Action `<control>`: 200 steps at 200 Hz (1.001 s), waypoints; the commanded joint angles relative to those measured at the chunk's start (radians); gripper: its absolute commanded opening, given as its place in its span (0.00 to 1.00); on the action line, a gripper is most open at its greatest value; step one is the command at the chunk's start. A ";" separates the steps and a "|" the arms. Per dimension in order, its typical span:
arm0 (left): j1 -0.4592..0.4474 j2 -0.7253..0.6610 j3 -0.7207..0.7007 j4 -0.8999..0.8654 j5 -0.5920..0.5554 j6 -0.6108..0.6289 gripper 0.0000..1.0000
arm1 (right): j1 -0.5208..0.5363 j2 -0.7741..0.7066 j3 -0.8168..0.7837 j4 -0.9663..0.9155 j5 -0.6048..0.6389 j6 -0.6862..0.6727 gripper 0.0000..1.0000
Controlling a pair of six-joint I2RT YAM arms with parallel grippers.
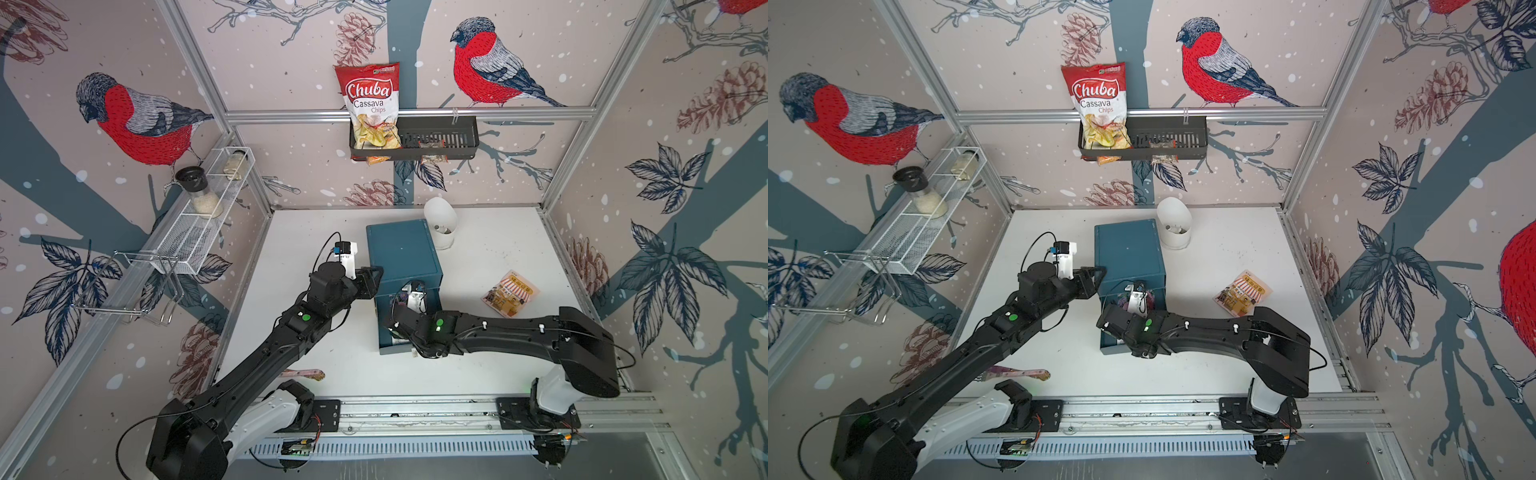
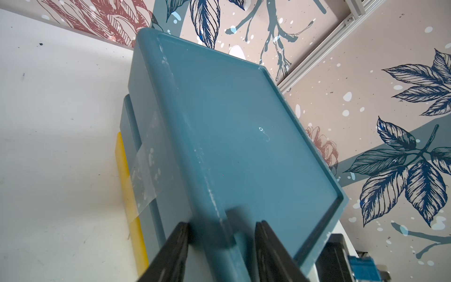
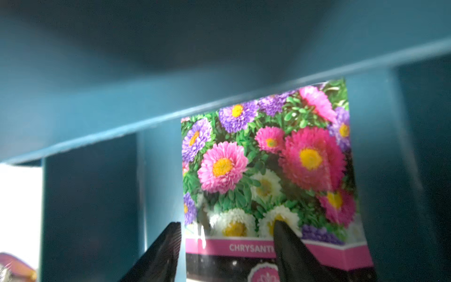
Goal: Take the seed bags out of the drawer
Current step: Adjust the seed packet in the drawer, then adjust the drawer in the storage box.
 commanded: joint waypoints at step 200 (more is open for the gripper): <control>0.004 -0.004 -0.008 -0.218 0.067 0.047 0.47 | -0.061 -0.256 -0.030 -0.422 0.138 0.061 0.39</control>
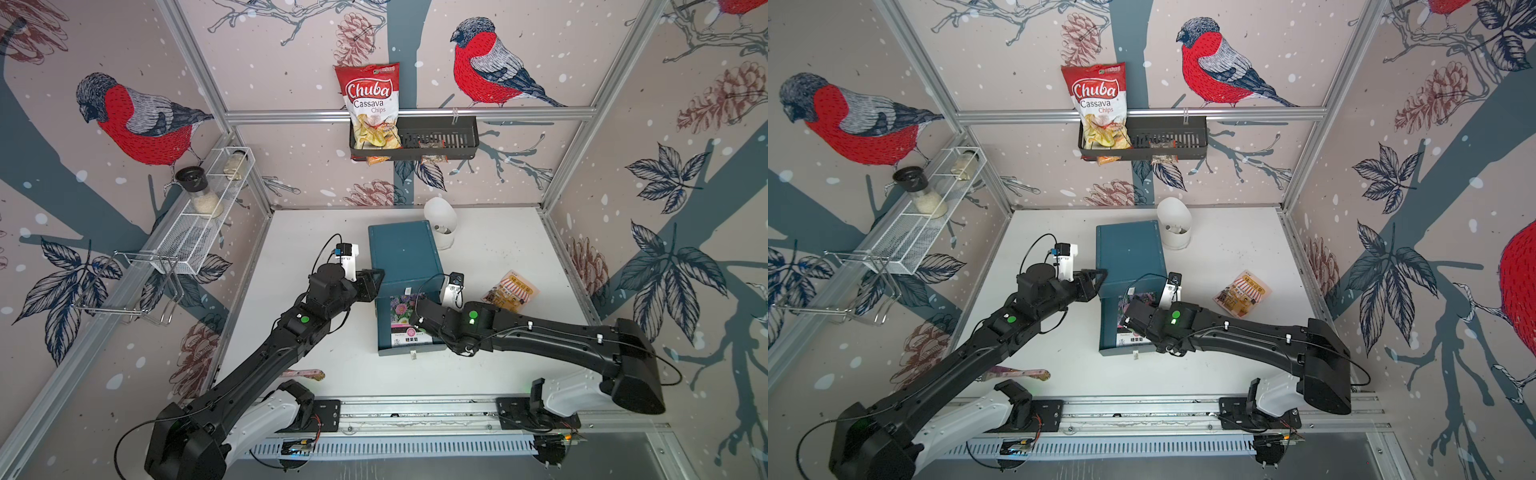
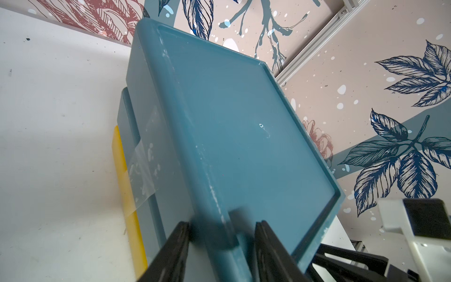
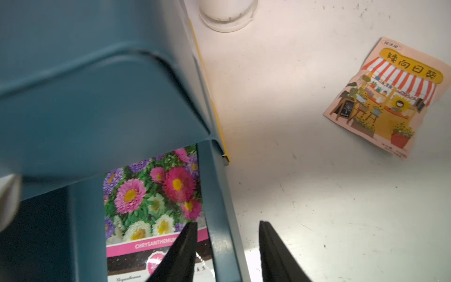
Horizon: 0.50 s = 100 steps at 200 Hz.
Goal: Take the seed bags out of the drawer
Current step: Adjust the drawer in the storage box.
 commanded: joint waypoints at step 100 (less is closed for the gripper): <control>0.004 0.030 0.022 -0.208 0.033 0.041 0.47 | -0.025 -0.037 -0.084 0.037 -0.070 -0.051 0.09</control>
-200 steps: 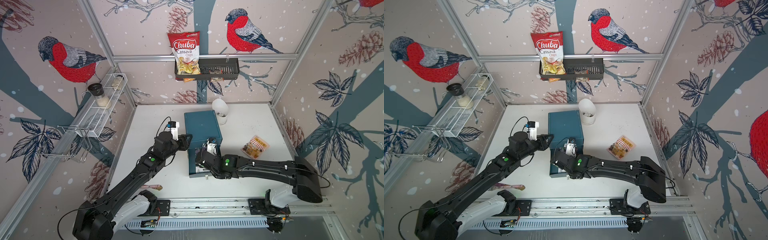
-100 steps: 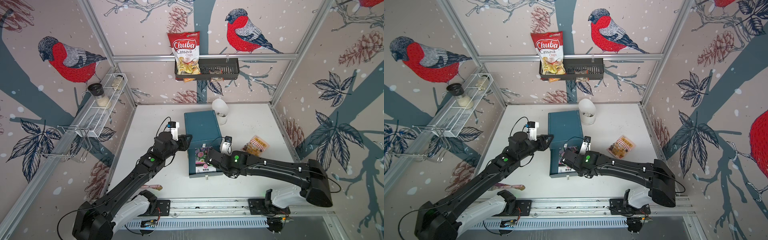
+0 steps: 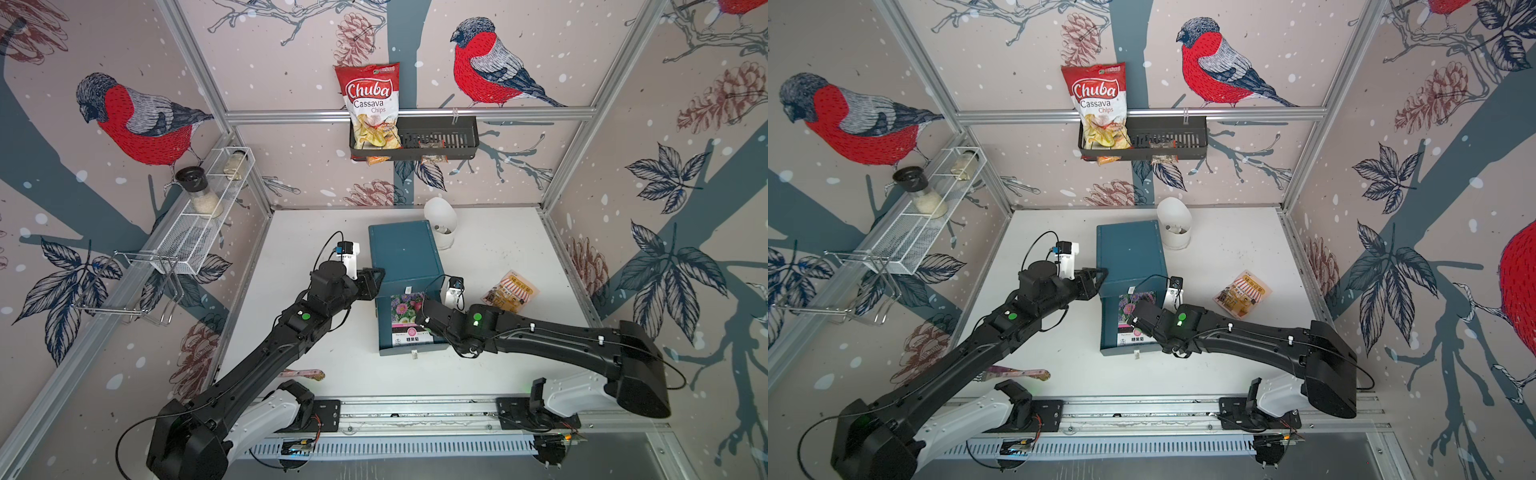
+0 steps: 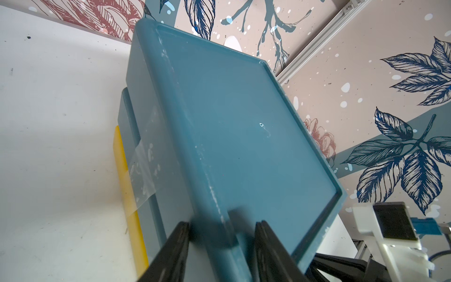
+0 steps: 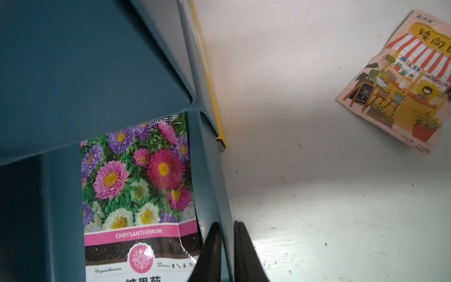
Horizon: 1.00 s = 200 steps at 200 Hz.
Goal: Take the seed bags out of the drawer
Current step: Adjust the drawer in the storage box, then pick up the seed packet from the drawer.
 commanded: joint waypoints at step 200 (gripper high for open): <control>0.005 0.005 0.003 -0.194 0.041 0.062 0.45 | 0.147 0.210 0.170 0.104 0.102 0.015 0.75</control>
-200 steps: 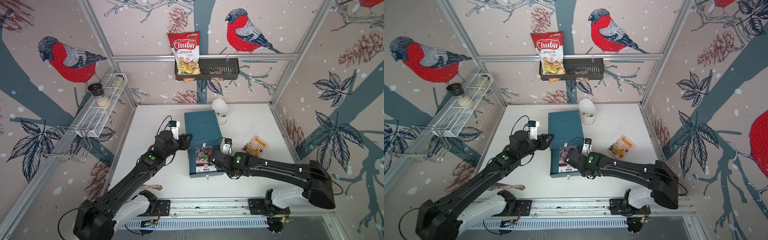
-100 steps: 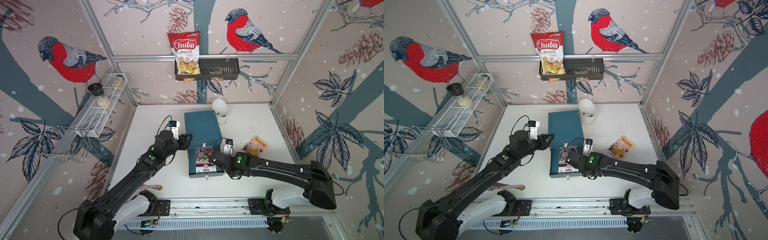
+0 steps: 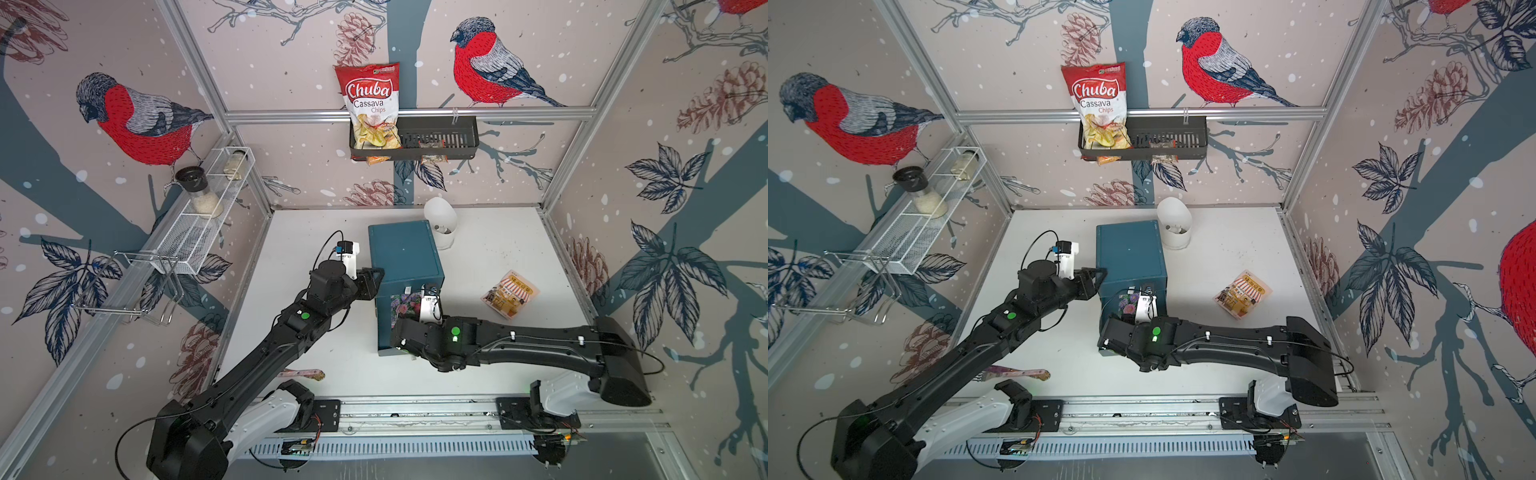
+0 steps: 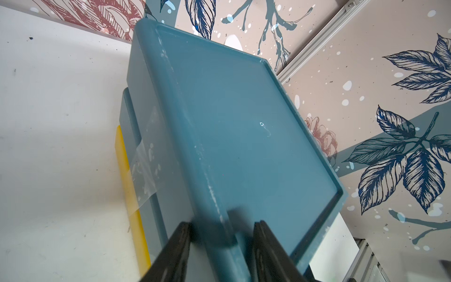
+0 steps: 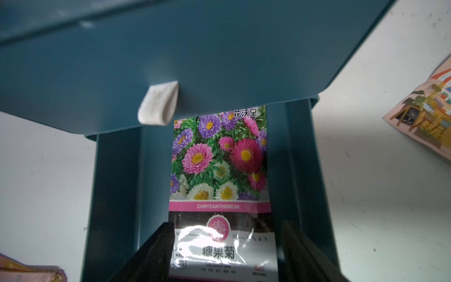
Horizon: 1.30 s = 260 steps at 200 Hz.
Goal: Take the seed bags out of the drawer
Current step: Pick up the seed packet from the drawer.
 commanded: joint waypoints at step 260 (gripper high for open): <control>0.002 0.016 -0.034 -0.174 0.075 0.036 0.42 | -0.159 0.114 -0.109 0.408 -0.283 -0.060 0.65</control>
